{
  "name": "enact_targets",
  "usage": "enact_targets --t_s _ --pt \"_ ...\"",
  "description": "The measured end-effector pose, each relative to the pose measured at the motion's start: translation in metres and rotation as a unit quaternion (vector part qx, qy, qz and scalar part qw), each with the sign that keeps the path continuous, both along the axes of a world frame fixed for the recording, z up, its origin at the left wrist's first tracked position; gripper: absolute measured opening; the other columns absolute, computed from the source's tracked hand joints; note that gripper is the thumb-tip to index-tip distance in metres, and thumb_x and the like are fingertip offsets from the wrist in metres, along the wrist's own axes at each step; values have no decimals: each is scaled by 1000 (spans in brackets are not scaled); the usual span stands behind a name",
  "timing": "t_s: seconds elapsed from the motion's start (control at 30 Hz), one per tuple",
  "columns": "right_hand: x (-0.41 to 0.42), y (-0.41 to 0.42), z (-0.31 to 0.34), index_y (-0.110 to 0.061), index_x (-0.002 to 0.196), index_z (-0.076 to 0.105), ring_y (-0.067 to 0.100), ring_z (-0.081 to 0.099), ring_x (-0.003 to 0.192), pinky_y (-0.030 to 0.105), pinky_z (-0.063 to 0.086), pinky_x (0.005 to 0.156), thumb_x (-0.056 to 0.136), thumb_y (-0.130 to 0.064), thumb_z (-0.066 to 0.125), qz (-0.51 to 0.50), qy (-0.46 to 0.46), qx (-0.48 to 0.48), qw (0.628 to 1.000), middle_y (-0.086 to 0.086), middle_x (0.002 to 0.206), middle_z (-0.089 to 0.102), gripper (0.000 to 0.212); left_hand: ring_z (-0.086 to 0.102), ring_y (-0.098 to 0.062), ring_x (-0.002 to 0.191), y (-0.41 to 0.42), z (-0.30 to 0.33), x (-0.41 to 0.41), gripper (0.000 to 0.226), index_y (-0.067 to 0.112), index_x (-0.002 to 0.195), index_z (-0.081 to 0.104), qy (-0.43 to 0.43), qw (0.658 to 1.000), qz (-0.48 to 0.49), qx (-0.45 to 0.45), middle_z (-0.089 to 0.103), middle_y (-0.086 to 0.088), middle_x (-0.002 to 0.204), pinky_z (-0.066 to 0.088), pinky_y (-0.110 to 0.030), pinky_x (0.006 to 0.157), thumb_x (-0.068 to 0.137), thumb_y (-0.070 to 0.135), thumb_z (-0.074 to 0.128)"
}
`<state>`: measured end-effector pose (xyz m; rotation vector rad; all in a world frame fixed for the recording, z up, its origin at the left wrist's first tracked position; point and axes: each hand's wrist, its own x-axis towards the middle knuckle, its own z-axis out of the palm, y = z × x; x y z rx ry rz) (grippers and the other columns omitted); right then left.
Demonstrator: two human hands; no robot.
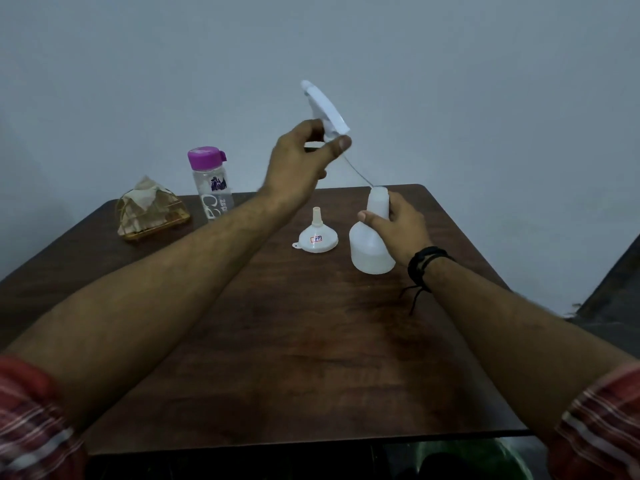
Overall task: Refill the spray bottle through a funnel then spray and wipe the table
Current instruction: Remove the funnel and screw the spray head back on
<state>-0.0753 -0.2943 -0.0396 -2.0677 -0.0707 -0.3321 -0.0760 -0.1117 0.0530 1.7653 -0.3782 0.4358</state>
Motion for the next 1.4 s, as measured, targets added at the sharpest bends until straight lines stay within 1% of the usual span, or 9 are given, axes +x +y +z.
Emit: enact_targets --t_s 0.1,0.33,0.53,0.67,0.87,1.0,1.13,1.27,1.4 --pt "3 0 -4 -19 130 56 16 60 104 28 47 83 93 -41 69 -1 -9 5 1000 -4 116 63 45 67 -2 94 -18 -16 7 35 17 120 69 -1 998 7 58 72 13 104 53 -23 80 90 36 72" --pt "4 1 -6 -23 137 54 9 59 102 13 43 74 94 -37 68 14 -26 26 999 -11 113 62 47 69 -10 99 -51 -54 19 35 18 115 71 8 982 -6 190 73 5 108 57 -37 90 90 41 70" --pt "4 1 -7 -23 135 55 13 62 111 28 51 90 92 -42 69 21 -27 34 999 -4 122 67 49 69 -10 97 -51 -54 24 38 16 116 71 -5 977 7 214 73 5 108 57 -34 88 89 43 72" --pt "4 2 -6 -23 133 57 10 62 105 21 48 82 93 -40 68 22 -26 35 999 -9 113 65 45 69 -11 89 -52 -58 27 35 13 104 71 5 978 20 206 73 3 95 57 -33 84 89 45 71" --pt "2 3 -8 -22 135 56 10 63 103 22 50 82 93 -38 68 17 -31 42 999 -10 111 65 46 71 -14 92 -55 -57 24 27 13 107 72 59 989 -41 128 74 1 95 59 -39 87 90 33 65" --pt "4 4 -7 -21 145 49 10 60 103 25 49 86 95 -34 65 16 -41 9 999 -2 122 67 53 70 -19 81 -63 -54 28 42 11 89 67 65 983 -51 162 69 -6 81 57 -36 77 85 52 71" --pt "5 1 -8 -21 131 58 12 63 104 24 48 82 92 -38 70 16 -23 26 999 -4 117 68 44 70 -11 91 -38 -62 35 54 15 114 65 139 981 -63 121 71 -1 101 58 -25 75 80 55 77" --pt "7 1 -11 -17 126 59 13 62 101 22 46 78 92 -37 71 18 -22 27 999 -3 116 67 42 62 -5 87 10 -76 53 26 14 111 66 100 989 47 96 64 9 96 48 -28 76 92 31 70" --pt "9 2 -10 -19 128 59 13 64 103 25 51 84 92 -37 71 19 -24 26 999 -3 117 69 43 66 -3 95 -7 -67 35 33 15 113 70 74 991 -53 96 70 8 104 51 -19 76 91 39 71"
